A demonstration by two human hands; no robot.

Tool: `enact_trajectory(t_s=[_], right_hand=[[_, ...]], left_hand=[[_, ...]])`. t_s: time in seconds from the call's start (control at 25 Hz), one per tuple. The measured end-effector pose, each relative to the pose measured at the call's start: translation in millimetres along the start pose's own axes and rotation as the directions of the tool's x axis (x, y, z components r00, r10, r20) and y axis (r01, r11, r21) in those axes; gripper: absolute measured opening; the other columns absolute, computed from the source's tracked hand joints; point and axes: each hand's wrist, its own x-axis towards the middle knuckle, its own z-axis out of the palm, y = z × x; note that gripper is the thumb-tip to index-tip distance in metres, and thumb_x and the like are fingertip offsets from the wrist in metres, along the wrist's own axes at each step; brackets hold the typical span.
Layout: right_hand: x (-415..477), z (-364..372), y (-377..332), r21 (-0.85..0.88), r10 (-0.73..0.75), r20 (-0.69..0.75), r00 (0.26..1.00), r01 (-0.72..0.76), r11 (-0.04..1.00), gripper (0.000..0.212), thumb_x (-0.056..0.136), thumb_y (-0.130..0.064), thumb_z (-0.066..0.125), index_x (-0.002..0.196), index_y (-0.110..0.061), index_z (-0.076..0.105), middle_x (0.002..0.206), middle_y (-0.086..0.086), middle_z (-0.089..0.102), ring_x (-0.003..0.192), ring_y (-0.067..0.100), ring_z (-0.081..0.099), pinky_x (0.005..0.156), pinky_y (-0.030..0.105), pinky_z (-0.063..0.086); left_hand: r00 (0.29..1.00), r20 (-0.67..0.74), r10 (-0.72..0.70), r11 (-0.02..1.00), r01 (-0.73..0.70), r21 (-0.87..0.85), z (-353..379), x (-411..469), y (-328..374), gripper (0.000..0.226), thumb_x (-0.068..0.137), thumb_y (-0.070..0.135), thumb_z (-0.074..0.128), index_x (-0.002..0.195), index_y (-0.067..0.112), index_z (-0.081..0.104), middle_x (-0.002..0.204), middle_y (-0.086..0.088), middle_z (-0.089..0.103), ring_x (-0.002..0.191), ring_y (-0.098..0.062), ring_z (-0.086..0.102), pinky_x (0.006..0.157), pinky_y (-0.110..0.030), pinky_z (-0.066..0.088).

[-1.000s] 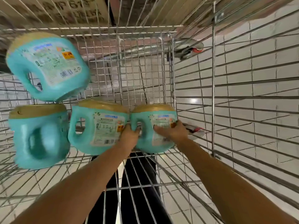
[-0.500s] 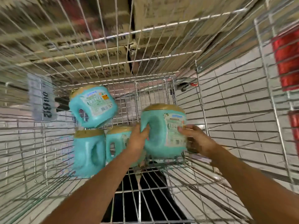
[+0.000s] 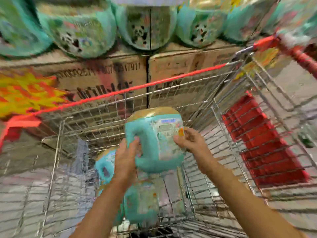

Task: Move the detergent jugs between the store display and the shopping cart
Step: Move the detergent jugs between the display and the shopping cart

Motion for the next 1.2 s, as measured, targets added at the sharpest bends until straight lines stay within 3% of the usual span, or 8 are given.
enact_trajectory(t_s=[0.16,0.32,0.6,0.72,0.84,1.0,1.12,1.2], right_hand=[[-53,27,-44,0.077,-0.208,-0.031,0.978,0.21,0.975,0.057,0.073,-0.028,0.076,0.124,-0.015,0.056,0.118,0.006,0.068,0.108,0.023,0.064,0.088,0.037,0.055],[-87,53,-73,-0.119,-0.399,-0.048,0.916,0.392,0.912,0.077,0.065,-0.053,0.079,0.132,-0.032,0.048,0.125,-0.01,0.061,0.117,0.008,0.057,0.097,0.03,0.048],[-84,75,-88,-0.019,-0.406,-0.041,0.913,0.405,0.914,0.103,0.048,-0.028,0.085,0.138,-0.028,0.033,0.13,-0.009,0.055,0.113,0.001,0.058,0.094,0.024,0.05],[-71,67,-80,0.293,-0.347,0.001,0.938,0.331,0.897,0.079,0.053,-0.006,0.079,0.127,-0.018,0.051,0.121,0.006,0.066,0.105,0.016,0.065,0.087,0.03,0.055],[-66,65,-61,0.58,-0.19,0.112,0.975,0.091,0.809,0.077,0.052,0.0,0.076,0.125,0.002,0.054,0.108,0.019,0.069,0.094,0.029,0.067,0.084,0.04,0.055],[-68,67,-38,0.689,-0.05,0.227,0.973,-0.124,0.714,0.065,0.056,-0.017,0.08,0.117,0.0,0.064,0.108,0.019,0.071,0.095,0.03,0.07,0.083,0.041,0.058],[-70,68,-34,0.65,0.005,0.278,0.96,-0.192,0.735,0.067,0.069,-0.019,0.069,0.131,0.001,0.055,0.125,0.024,0.062,0.111,0.036,0.062,0.097,0.048,0.05],[-74,66,-38,0.597,0.008,0.299,0.954,-0.194,0.779,0.058,0.075,-0.02,0.065,0.129,0.0,0.056,0.12,0.021,0.066,0.105,0.033,0.065,0.094,0.045,0.051]], left_hand=[[0.987,0.074,0.144,0.986,-0.137,-0.097,-14,-25,62,0.026,0.098,0.012,0.051,0.073,0.018,0.049,0.047,0.01,0.042,0.042,-0.004,0.036,0.043,-0.02,0.029],[0.959,0.078,0.274,0.955,-0.262,-0.136,-22,-55,104,0.02,0.097,0.014,0.054,0.077,0.018,0.052,0.05,0.009,0.042,0.045,-0.004,0.037,0.046,-0.022,0.03],[0.84,0.3,0.452,0.873,-0.486,0.045,-21,-99,130,0.019,0.077,0.031,0.066,0.095,0.022,0.066,0.079,0.01,0.072,0.072,-0.002,0.065,0.065,-0.016,0.052],[0.767,0.462,0.446,0.809,-0.566,0.158,-20,-102,138,0.032,0.07,0.042,0.073,0.099,0.031,0.069,0.094,0.013,0.075,0.089,-0.003,0.07,0.079,-0.022,0.054],[0.675,0.533,0.509,0.639,-0.712,0.291,-12,-100,142,0.017,0.073,0.039,0.07,0.089,0.044,0.069,0.086,0.021,0.074,0.079,0.008,0.067,0.074,-0.009,0.048],[0.793,0.087,0.603,0.778,-0.608,0.158,-14,-84,129,0.038,0.065,0.036,0.078,0.102,0.035,0.066,0.094,0.007,0.073,0.09,-0.01,0.069,0.082,-0.022,0.052],[0.953,0.232,0.195,0.973,-0.218,0.077,-30,-70,118,0.101,0.045,0.061,0.082,0.135,0.029,0.049,0.128,0.002,0.062,0.115,-0.017,0.061,0.094,-0.034,0.05],[0.923,0.381,-0.053,0.992,0.092,-0.085,-37,-68,110,0.107,0.042,0.06,0.086,0.135,0.022,0.051,0.122,-0.005,0.069,0.107,-0.023,0.068,0.081,-0.037,0.057]])
